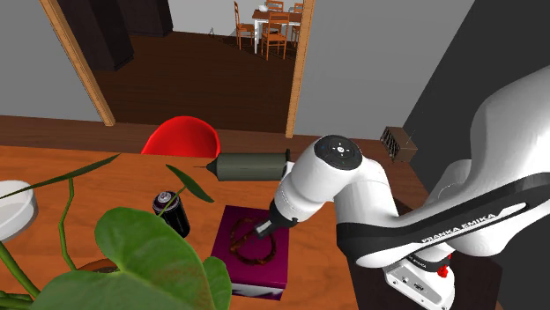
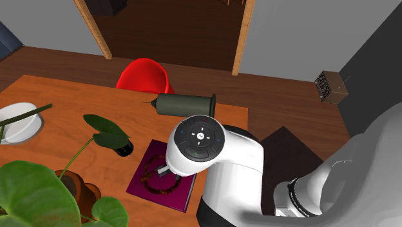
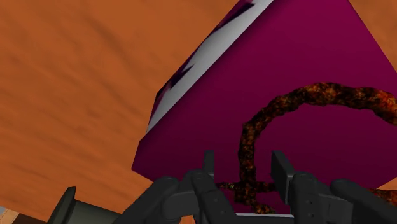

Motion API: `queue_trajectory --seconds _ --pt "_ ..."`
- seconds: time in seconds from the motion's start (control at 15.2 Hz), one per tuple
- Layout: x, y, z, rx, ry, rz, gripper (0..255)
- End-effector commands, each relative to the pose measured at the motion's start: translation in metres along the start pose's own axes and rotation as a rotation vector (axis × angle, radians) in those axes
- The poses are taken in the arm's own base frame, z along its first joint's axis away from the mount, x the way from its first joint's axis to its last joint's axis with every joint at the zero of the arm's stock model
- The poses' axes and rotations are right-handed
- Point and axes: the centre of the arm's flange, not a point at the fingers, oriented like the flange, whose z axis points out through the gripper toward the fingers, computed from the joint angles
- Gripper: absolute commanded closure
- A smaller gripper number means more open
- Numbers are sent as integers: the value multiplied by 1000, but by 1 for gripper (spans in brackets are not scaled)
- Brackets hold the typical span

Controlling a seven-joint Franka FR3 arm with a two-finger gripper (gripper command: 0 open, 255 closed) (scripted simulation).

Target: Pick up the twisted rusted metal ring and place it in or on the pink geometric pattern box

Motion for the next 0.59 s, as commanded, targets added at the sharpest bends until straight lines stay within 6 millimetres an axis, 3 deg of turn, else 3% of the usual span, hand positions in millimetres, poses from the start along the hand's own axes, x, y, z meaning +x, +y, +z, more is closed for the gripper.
queue_trajectory --seconds 0.0,0.26,0.53 --pt "0 1 0 -3 -3 1 0" --pt "-1 1 2 -3 -3 1 0" --pt "0 1 -48 -3 -3 1 0"
